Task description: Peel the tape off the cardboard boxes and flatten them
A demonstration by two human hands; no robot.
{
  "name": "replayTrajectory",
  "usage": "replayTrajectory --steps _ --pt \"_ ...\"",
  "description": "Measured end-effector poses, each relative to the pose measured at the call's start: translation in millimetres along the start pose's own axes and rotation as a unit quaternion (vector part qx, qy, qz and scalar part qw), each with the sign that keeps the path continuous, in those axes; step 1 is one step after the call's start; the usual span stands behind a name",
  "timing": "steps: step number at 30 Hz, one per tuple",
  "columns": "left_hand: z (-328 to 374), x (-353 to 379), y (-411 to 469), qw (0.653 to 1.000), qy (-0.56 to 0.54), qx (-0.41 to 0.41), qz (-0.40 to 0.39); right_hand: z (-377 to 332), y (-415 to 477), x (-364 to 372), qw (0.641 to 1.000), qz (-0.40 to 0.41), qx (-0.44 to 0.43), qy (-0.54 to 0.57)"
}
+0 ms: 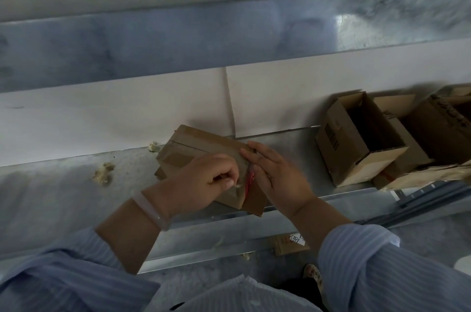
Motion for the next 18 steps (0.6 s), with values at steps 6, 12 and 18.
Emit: replayTrajectory --steps 6,12,18 --pt "7 12 -17 0.988 0.086 0.063 0.116 -2 3 1 0.995 0.012 0.067 0.067" --pt "5 30 -35 0.98 0.121 0.049 0.15 -5 3 2 0.996 0.028 0.067 0.059" --pt "7 18 -30 0.986 -0.018 -0.057 0.156 -8 1 4 0.995 0.044 0.053 0.072"
Point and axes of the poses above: each hand's wrist, its own y-axis towards the middle knuckle, its own x-axis out of the palm, z = x × y, the point moved 3 cm from there along y, towards the middle knuckle, and after that the axes turned 1 degree about -x, right-handed, at the moved point
